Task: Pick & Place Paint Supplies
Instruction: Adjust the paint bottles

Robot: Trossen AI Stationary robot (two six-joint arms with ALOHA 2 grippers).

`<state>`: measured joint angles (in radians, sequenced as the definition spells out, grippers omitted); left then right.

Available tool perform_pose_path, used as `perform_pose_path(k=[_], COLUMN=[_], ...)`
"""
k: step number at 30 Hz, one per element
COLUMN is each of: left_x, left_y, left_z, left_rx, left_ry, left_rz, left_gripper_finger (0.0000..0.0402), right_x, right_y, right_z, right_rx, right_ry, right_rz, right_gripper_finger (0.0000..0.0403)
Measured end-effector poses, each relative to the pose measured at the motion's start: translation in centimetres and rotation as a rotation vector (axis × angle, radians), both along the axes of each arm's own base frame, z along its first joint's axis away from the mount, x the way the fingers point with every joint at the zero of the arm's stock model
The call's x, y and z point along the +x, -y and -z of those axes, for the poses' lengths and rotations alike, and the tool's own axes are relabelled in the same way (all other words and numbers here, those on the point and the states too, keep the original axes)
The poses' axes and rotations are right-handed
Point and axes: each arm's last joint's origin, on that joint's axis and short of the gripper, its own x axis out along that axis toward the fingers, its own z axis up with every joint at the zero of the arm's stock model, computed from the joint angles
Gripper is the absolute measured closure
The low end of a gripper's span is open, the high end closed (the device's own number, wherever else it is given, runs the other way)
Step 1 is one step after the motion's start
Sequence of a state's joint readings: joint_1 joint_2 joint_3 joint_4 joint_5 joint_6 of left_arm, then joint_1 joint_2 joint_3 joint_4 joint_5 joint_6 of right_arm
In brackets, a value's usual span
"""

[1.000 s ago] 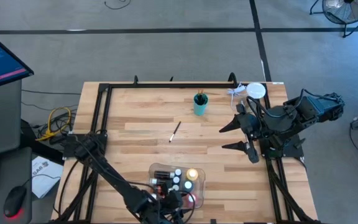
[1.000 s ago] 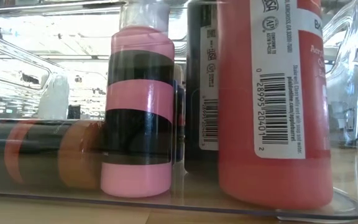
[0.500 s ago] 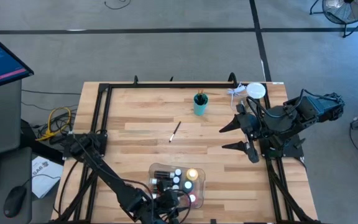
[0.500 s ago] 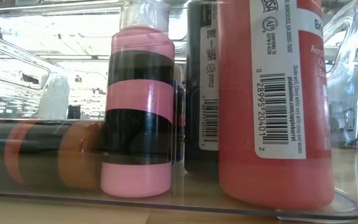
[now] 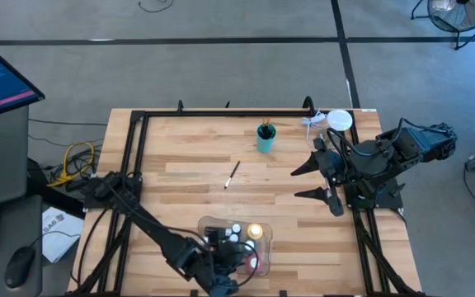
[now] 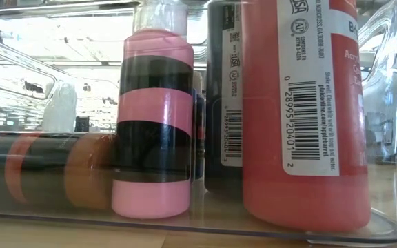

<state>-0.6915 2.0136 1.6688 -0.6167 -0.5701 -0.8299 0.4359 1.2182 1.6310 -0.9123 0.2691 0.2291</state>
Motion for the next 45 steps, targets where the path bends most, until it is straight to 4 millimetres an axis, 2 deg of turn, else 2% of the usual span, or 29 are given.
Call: perform_pose_path(k=[4,9,16,21,30,45], left_x=[-0.7,-1.1,-1.0,-0.6,0.0,0.6], left_y=[0.2,-0.3,-1.4,-2.3,-2.9,-3.6], left_z=[-0.8,-0.6,-0.5,-0.5,-0.7,0.5], left_rx=[0.009,0.079,0.153,0.221,0.237,0.223], left_ry=[0.003,-0.06,-0.135,-0.175,-0.176,-0.136], left_rz=[0.019,0.05,0.116,0.192,0.234,0.265], left_gripper_finger=[0.0396,0.0387,0.0322,0.0298,0.0302,0.03], right_x=[0.0,0.0,0.0,0.0,0.0,0.0], right_y=[0.0,0.0,0.0,0.0,0.0,-0.1], right_z=[0.0,0.0,-0.1,-0.1,-0.1,-0.1], right_rx=[0.0,0.001,0.011,0.02,0.049,0.073], right_ry=[0.0,0.002,0.009,0.007,0.001,-0.002], right_rz=[-0.003,-0.002,0.002,0.007,0.023,0.034], right_gripper_finger=[0.0154,0.0154,0.0154,0.0154,0.0154,0.0154])
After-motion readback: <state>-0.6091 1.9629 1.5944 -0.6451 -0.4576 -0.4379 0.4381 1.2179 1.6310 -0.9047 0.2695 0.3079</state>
